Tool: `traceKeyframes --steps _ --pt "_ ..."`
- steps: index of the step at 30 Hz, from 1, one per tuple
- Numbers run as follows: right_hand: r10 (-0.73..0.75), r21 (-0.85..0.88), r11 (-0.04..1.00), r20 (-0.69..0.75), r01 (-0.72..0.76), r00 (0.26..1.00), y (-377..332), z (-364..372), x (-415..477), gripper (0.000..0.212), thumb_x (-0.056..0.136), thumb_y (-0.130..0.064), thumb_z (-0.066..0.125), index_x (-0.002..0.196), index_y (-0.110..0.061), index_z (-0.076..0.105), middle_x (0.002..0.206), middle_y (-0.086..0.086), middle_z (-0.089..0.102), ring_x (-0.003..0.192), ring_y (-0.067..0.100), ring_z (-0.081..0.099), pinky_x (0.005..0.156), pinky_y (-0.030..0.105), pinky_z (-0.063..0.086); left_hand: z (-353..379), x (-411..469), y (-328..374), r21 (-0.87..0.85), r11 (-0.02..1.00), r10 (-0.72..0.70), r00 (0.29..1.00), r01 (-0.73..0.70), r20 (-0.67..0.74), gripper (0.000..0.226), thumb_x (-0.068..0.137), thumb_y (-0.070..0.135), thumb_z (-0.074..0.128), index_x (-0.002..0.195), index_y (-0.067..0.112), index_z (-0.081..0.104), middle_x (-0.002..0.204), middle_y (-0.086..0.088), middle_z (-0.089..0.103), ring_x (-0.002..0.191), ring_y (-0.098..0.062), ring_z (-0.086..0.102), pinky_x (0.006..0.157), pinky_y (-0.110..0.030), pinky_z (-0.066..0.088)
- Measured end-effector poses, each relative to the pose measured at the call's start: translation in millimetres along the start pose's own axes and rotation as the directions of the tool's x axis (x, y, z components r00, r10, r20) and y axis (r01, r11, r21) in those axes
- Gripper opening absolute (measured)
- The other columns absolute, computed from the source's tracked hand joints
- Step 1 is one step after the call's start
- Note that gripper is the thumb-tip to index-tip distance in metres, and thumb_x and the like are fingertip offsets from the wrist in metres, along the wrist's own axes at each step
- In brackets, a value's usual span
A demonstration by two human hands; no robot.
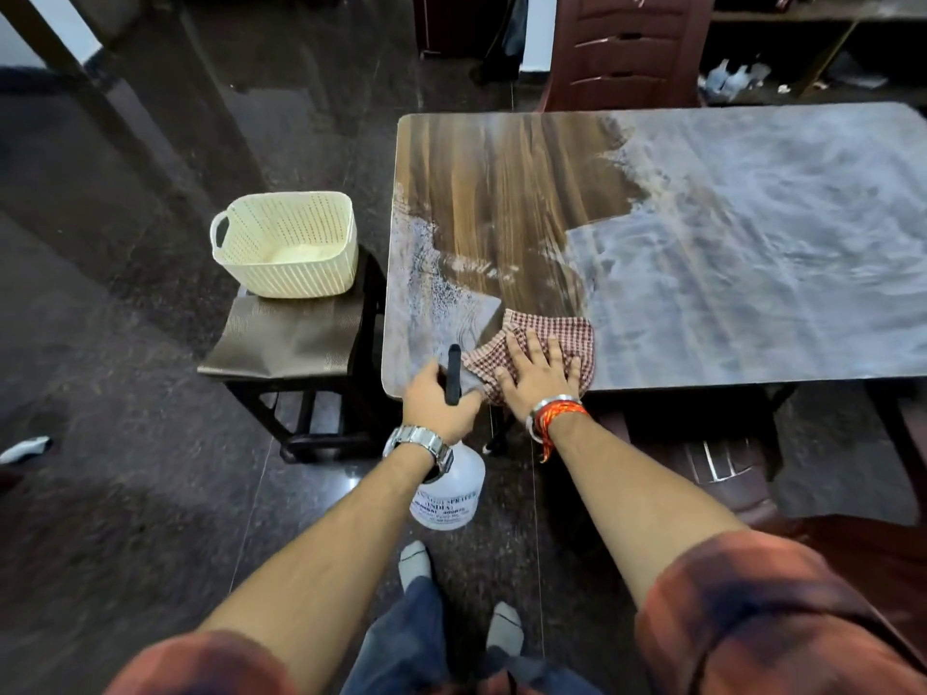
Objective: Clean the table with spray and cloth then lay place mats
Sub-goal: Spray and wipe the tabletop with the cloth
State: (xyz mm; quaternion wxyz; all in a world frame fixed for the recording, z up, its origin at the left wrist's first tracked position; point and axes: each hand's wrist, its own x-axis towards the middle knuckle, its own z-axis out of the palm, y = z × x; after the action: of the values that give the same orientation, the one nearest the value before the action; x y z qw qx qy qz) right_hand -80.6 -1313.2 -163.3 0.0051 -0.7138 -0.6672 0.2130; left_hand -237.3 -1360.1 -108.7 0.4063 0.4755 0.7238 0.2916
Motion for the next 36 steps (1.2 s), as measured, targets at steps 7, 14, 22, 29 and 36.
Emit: traceKeyframes --steps 7,14,22,29,36 --pt "-0.011 0.004 1.000 0.014 0.011 1.000 3.2 -1.1 -2.8 0.059 0.097 -0.054 0.030 0.151 -0.043 0.009 0.162 -0.011 -0.006 0.148 0.022 -0.009 0.116 0.055 -0.006 2.8 -10.1 0.4 -0.018 1.000 0.012 0.999 -0.013 -0.046 0.031 0.058 0.037 0.066 0.075 0.014 0.053 0.071 -0.012 0.065 0.069 -0.035 0.069 0.061 -0.050 0.061" --pt "-0.011 -0.014 1.000 0.013 0.012 1.000 2.8 1.8 -2.6 0.058 0.098 -0.053 0.028 0.151 -0.042 0.007 0.162 -0.010 -0.006 0.148 0.023 -0.010 0.115 0.055 -0.006 -6.0 -12.5 14.8 -0.057 0.998 0.019 0.999 -0.022 -0.048 0.018 0.065 0.023 0.064 0.074 0.012 0.053 0.062 -0.003 0.058 0.061 -0.032 0.066 0.060 -0.051 0.061" --pt "-0.015 -0.041 0.999 0.006 0.015 1.000 4.2 3.2 0.5 0.058 0.098 -0.055 0.026 0.151 -0.044 0.004 0.162 -0.010 -0.006 0.148 0.024 -0.010 0.115 0.057 -0.006 -12.8 9.7 25.2 -0.027 1.000 0.001 0.998 -0.003 -0.068 0.024 0.056 0.027 0.058 0.075 0.012 0.054 0.073 -0.014 0.068 0.068 -0.037 0.070 0.062 -0.051 0.061" --pt "-0.010 -0.036 0.999 0.000 0.010 1.000 3.9 5.4 -0.3 0.058 0.098 -0.054 0.026 0.151 -0.043 0.004 0.162 -0.009 -0.006 0.148 0.024 -0.010 0.115 0.058 -0.006 -14.3 7.0 24.9 -0.055 0.998 0.014 0.999 -0.016 -0.046 0.027 0.052 0.028 0.061 0.073 0.012 0.053 0.066 -0.006 0.062 0.069 -0.037 0.070 0.060 -0.051 0.061" --pt "-0.011 -0.021 1.000 -0.026 0.011 1.000 1.8 9.0 -2.0 0.058 0.099 -0.053 0.024 0.151 -0.041 0.003 0.162 -0.008 -0.007 0.147 0.025 -0.011 0.115 0.059 -0.007 -22.8 7.2 24.7 -0.025 0.998 0.052 0.998 -0.051 0.026 0.016 0.065 0.017 0.066 0.076 0.018 0.054 0.072 -0.005 0.064 0.075 -0.036 0.071 0.063 -0.050 0.062"
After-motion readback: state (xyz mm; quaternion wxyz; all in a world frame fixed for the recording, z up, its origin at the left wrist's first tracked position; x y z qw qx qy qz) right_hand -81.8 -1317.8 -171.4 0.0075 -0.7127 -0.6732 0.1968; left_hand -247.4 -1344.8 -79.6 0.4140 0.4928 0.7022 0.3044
